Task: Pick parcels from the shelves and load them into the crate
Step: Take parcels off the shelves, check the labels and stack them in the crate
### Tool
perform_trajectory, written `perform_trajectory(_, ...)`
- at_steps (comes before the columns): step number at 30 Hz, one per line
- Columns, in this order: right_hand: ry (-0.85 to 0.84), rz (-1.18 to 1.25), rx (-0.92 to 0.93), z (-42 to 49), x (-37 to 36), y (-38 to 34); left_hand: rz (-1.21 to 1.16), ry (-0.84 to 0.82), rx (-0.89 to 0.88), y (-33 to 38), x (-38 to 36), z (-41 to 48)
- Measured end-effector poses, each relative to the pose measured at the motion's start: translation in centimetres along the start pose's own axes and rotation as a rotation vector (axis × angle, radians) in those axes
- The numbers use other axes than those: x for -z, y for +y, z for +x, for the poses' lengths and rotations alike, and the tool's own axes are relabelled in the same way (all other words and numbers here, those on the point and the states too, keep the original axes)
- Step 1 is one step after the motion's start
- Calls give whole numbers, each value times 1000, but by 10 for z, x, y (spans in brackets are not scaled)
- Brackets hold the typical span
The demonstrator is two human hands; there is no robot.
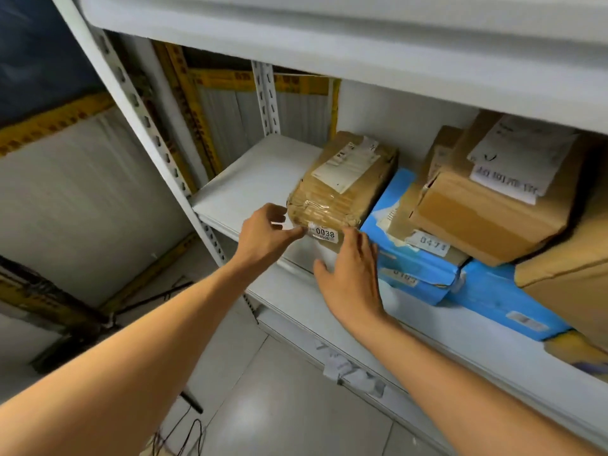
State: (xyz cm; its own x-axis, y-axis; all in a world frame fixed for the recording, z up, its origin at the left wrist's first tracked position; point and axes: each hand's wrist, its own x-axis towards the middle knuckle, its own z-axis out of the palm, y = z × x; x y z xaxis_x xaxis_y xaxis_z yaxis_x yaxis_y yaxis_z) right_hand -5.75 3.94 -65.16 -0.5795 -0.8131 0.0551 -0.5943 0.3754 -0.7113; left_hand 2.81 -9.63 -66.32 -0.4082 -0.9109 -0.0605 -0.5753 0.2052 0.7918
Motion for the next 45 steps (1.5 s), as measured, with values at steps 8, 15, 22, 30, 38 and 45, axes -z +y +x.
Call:
perform_trajectory(8, 21, 39, -227, 37, -17, -24, -239, -86, -5, -5, 2, 53)
perform_trajectory(15, 130, 79, -416, 52, -25, -40, -307, -134, -6, 0, -1, 70)
perform_trajectory(22, 178, 294, -420, 40, -31, -39, -337, -79, 71, -7, 4, 55)
perform_trajectory(30, 169, 218, -337, 28, -26, -26, -335, -107, 112, -25, 33, 33)
perform_trajectory(38, 117, -15, -287, 77, -22, -21, -376, -364, 179, -10, 33, 50)
perform_trajectory(45, 44, 160, -424, 89, -30, -16, -333, -368, 179, -14, 34, 51)
